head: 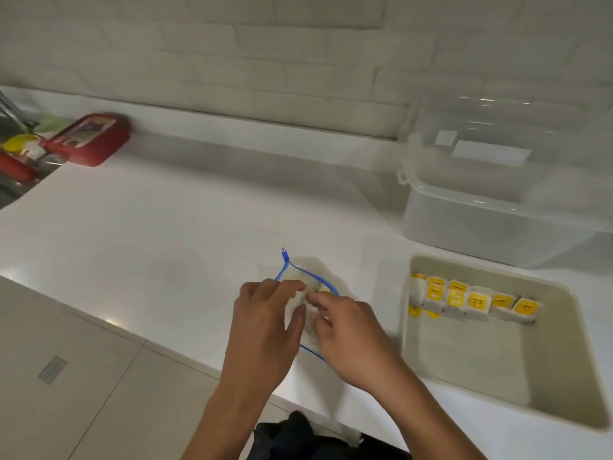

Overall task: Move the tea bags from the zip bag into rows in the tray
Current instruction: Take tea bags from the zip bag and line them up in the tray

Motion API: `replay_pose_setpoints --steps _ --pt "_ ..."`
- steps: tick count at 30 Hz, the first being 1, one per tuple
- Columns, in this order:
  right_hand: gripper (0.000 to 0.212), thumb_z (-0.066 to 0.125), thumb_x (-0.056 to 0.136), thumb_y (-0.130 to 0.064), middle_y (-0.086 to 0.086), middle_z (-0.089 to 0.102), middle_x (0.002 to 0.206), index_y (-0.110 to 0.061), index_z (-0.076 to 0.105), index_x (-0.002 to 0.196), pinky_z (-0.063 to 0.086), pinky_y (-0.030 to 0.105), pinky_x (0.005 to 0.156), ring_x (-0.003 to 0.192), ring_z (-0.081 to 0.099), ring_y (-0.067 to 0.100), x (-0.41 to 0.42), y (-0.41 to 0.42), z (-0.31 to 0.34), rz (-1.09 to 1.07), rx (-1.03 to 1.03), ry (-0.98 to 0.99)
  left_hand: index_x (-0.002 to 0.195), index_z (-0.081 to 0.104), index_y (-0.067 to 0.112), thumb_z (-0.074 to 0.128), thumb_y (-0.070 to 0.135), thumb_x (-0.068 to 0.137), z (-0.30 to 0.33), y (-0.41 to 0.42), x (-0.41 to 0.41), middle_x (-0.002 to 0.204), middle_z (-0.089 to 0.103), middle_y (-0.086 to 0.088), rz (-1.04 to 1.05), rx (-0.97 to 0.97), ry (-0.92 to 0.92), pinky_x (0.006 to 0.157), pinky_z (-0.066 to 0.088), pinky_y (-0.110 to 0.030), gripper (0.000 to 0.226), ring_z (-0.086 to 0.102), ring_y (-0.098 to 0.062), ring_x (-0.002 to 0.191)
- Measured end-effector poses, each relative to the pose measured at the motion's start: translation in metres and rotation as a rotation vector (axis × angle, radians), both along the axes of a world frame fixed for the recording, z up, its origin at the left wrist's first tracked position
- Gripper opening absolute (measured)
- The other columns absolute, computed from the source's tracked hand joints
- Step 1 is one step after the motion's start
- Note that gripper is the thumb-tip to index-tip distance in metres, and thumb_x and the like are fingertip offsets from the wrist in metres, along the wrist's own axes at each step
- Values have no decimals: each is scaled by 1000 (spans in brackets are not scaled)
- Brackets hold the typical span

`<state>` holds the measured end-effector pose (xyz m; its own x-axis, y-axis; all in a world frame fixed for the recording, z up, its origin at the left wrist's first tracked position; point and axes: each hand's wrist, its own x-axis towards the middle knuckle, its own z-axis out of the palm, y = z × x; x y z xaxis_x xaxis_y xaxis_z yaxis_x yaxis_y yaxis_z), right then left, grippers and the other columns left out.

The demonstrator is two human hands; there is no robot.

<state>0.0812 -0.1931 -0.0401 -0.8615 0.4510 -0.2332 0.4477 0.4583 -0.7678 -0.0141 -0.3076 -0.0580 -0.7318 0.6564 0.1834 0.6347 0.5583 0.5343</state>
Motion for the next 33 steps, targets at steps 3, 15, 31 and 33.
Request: replay_pose_setpoints --steps 3,15,31,33 --pt "26 41 100 -14 1 66 105 -19 59 119 50 28 79 93 60 21 -13 -1 -16 37 70 -134 120 62 37 78 28 79 -11 -2 -11 109 47 5 129 -66 82 81 43 -35 44 40 -19 92" --pt "17 48 94 -3 6 66 104 -13 54 83 36 23 69 92 59 24 -61 10 -25 -193 279 -407 132 54 48 48 3 86 -11 -9 -47 103 47 6 -85 -194 -138 69 54 -38 65 58 -22 76" --pt "22 50 98 -30 -8 62 75 -21 67 87 29 21 47 63 53 10 -76 5 -84 -341 306 -408 136 39 49 53 16 95 -22 -16 -51 122 34 17 -309 -89 -195 71 51 -27 54 59 -10 76" --pt "22 50 98 -30 -6 66 78 -22 65 85 31 22 48 65 56 11 -75 7 -83 -338 238 -393 138 40 49 53 18 96 -22 -15 -53 122 34 17 -305 -87 -194 73 51 -26 54 59 -10 78"
